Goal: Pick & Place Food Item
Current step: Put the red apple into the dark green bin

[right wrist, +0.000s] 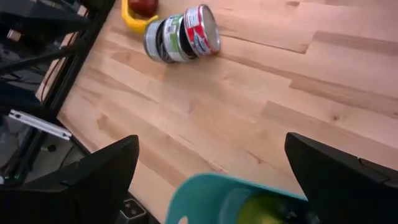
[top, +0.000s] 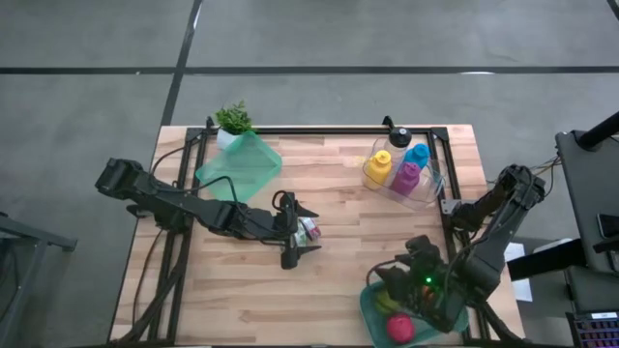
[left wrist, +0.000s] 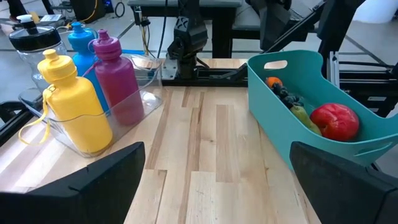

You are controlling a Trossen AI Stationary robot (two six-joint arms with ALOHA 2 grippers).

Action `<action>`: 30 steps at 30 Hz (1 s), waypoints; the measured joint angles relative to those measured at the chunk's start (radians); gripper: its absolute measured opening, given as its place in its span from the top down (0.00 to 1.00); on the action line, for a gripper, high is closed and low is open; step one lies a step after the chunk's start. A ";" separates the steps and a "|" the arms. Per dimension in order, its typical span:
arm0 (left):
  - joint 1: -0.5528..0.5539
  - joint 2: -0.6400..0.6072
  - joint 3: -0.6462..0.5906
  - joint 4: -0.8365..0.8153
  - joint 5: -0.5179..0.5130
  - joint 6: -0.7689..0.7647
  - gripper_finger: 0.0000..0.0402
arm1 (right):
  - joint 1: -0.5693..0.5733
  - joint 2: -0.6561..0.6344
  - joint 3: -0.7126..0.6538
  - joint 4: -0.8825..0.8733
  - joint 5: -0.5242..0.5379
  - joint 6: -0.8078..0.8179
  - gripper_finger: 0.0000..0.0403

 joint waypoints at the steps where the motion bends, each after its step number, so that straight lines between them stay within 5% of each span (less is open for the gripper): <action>1: 0.000 0.000 0.000 0.000 0.000 0.000 0.00 | 0.000 0.000 0.000 0.000 0.000 -0.005 0.01; 8: 0.000 0.000 0.000 0.000 0.000 0.000 0.00 | -0.002 -0.010 0.000 -0.013 0.002 -0.026 0.03; 19: 0.000 0.000 0.000 0.000 0.000 0.000 0.00 | -0.001 -0.011 0.000 -0.069 0.001 -0.030 0.45; 30: 0.000 0.000 0.000 0.000 0.000 0.000 0.00 | -0.043 -0.026 0.000 -0.326 0.118 -0.018 0.61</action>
